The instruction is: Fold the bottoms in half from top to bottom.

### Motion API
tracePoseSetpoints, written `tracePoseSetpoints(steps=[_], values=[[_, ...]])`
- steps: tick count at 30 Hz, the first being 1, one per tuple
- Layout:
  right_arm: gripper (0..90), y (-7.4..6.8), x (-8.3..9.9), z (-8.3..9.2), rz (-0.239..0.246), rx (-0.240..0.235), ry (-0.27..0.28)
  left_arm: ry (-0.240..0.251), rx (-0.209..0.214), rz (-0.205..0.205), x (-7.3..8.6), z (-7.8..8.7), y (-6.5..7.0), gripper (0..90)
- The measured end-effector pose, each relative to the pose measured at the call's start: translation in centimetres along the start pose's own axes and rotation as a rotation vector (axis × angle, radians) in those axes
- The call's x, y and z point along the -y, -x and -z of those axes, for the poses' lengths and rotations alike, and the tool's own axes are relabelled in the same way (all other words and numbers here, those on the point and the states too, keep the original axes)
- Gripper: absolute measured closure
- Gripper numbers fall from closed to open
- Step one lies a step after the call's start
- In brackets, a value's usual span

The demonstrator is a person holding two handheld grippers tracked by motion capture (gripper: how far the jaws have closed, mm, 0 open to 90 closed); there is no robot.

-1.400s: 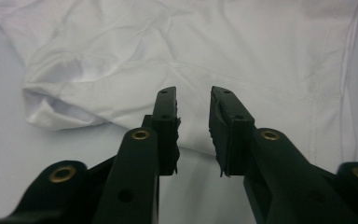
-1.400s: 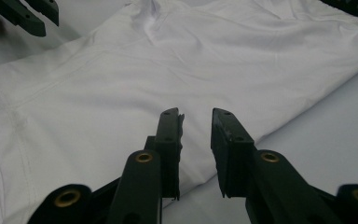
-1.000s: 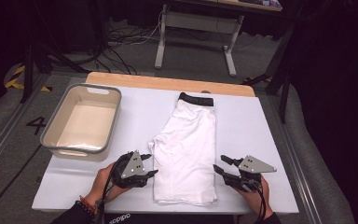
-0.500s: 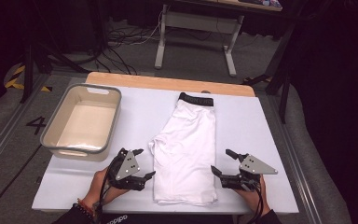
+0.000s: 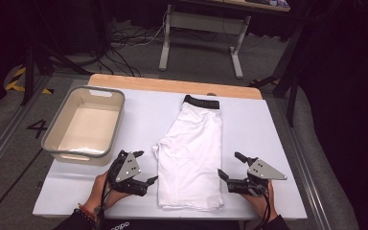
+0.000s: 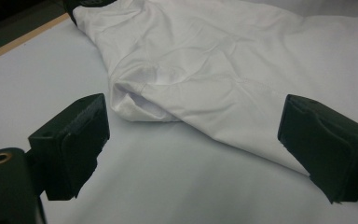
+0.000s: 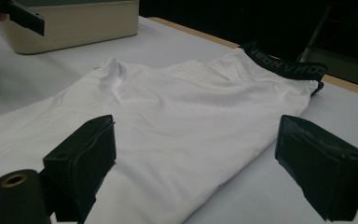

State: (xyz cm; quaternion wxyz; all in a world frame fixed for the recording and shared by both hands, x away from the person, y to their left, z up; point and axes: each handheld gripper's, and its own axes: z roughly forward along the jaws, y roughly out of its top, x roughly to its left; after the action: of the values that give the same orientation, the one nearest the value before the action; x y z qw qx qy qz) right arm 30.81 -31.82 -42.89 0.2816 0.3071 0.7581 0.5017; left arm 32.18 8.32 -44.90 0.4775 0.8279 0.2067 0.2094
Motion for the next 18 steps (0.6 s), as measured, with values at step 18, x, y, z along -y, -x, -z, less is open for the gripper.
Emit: tracePoseSetpoints(steps=[18], values=[[12.5, 0.36, 0.12, -0.1, -0.003, 0.012, -0.022, -0.02, 0.001, 0.001, 0.07, -0.38, 0.26, 5.9]])
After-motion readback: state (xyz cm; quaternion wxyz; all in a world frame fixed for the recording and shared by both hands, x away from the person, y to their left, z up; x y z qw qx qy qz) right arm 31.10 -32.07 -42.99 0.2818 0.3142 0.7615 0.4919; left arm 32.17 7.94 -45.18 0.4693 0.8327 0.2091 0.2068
